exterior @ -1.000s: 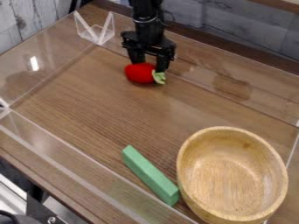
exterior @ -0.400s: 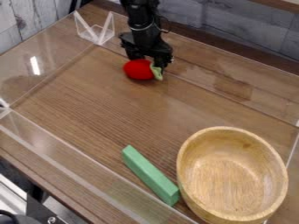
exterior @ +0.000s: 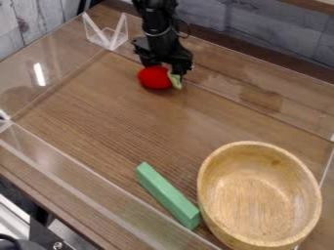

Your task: Move the red fruit to the left

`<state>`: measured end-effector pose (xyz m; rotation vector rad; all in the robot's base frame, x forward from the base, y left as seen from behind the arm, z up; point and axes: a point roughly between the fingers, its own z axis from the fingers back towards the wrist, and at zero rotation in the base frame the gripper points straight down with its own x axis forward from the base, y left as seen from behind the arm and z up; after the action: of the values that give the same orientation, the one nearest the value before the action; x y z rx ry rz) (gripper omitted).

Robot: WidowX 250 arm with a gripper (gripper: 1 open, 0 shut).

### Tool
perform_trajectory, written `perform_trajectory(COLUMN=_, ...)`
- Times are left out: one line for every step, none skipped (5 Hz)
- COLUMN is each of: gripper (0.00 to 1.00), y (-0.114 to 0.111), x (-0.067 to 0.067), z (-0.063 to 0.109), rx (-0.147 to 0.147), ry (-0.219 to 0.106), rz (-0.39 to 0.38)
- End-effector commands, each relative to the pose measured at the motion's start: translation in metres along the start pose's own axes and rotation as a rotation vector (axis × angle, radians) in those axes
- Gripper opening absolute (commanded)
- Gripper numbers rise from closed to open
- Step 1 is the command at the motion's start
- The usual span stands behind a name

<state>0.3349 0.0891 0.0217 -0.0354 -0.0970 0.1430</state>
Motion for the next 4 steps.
perform_trajectory(gripper=0.00, y=-0.002, x=-0.007, z=0.018, rx=-0.001, ry=-0.019, rz=0.045)
perform_trajectory(gripper=0.00, y=0.002, x=-0.004, z=0.027, rx=-0.009, ry=-0.021, rz=0.115)
perform_trajectory(gripper=0.00, y=0.008, x=0.000, z=0.038, rx=-0.017, ry=-0.028, rz=0.184)
perform_trajectory(gripper=0.00, y=0.012, x=0.004, z=0.044, rx=-0.021, ry=-0.031, rz=0.250)
